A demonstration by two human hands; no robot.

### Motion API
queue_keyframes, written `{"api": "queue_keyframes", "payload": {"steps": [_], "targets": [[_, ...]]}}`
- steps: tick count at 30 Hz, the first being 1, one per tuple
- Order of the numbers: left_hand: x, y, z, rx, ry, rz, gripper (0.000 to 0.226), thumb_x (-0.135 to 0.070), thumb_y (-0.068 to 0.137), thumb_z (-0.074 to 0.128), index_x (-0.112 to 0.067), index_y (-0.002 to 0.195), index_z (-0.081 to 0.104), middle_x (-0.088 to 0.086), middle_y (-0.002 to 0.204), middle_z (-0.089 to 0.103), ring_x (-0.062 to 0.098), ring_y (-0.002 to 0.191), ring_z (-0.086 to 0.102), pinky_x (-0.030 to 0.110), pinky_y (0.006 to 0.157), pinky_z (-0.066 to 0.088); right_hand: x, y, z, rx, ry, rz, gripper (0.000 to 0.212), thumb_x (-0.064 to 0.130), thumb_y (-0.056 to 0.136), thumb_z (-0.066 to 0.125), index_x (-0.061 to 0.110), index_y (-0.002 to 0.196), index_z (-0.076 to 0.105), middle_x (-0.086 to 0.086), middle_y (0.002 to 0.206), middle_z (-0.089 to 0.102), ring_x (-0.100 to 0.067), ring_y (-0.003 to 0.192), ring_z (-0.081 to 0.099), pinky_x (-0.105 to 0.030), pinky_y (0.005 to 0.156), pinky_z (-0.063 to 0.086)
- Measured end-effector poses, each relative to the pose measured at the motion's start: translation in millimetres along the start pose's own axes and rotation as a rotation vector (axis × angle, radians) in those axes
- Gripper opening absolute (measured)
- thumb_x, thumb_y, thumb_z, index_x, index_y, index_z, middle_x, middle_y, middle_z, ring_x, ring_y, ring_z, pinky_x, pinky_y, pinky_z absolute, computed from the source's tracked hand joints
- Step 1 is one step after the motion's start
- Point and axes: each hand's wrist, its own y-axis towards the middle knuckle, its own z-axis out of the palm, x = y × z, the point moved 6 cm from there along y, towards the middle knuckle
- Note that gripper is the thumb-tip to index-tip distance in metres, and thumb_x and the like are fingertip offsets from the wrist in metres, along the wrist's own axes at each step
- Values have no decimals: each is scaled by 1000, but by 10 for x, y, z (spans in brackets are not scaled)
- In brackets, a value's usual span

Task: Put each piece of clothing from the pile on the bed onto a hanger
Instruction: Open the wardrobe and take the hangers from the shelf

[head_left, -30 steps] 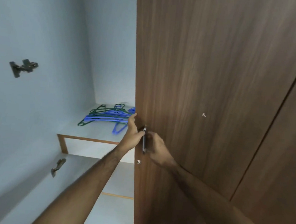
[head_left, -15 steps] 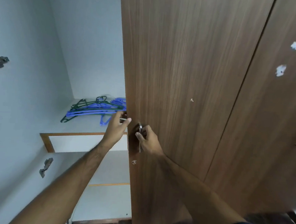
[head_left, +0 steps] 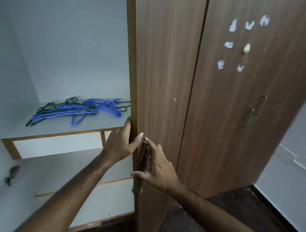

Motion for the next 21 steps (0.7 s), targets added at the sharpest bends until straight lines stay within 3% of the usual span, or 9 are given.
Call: {"api": "queue_keyframes", "payload": {"steps": [3,6,8,10,12,14,16,19,21], "targets": [[-450,-126,282,-2,-26,25,66,-54,94,48,-13,146,38,-1,84,70,12,66,67,28,58,56,-185,-324,-276,-72,16,5,115,75,73,70,45,155,-4,8,121,33,-10,82,53,-31,56,56],[-955,-211,619,26,-68,55,70,-57,95,46,-23,152,23,4,88,72,12,68,69,31,60,60,-402,-617,-565,-173,6,27,108,67,79,70,36,156,0,6,133,29,-8,95,52,-16,57,52],[-1296,-206,854,56,-87,57,73,-60,96,46,-28,154,15,3,95,73,13,72,71,26,65,61,-578,-791,-802,-249,-39,26,101,50,83,71,26,157,7,0,142,27,-12,113,48,-16,69,55],[-1579,-168,1117,102,-99,53,80,-61,97,46,-31,158,5,0,102,73,14,74,72,22,68,60,-747,-969,-1050,-287,-61,3,94,33,85,69,17,157,12,-5,149,26,-18,131,40,-23,92,53],[-1821,-128,1405,162,-105,44,85,-60,96,46,-40,157,-10,2,99,73,14,69,71,27,66,62,-939,-1143,-1289,-297,-99,-13,87,23,86,67,12,156,15,-5,154,24,-20,142,31,-27,113,39],[-2063,-77,1652,188,-59,42,92,-60,94,50,-48,152,-21,3,98,72,11,62,66,24,62,61,-1153,-1291,-1513,-298,-137,-16,80,19,88,64,9,152,18,-6,155,24,-19,146,25,-29,120,26],[-2299,13,1842,168,-8,62,101,-62,89,58,-46,153,-18,3,121,65,9,80,66,18,73,56,-1385,-1405,-1732,-279,-126,10,73,18,90,62,13,149,19,-10,152,29,-20,146,24,-33,121,25],[-2628,198,2101,120,50,137,108,-68,82,65,-35,158,-5,3,155,34,20,134,45,39,105,45,-1733,-1526,-2053,-242,-111,48,70,17,93,63,16,147,19,-13,147,36,-22,144,28,-30,122,22],[-2804,334,2307,134,45,153,113,-68,79,67,-31,159,-4,3,164,16,22,148,28,45,113,37,-1972,-1551,-2238,-190,-64,117,66,18,93,64,9,145,25,-11,143,38,-23,139,36,-36,120,31]]}}
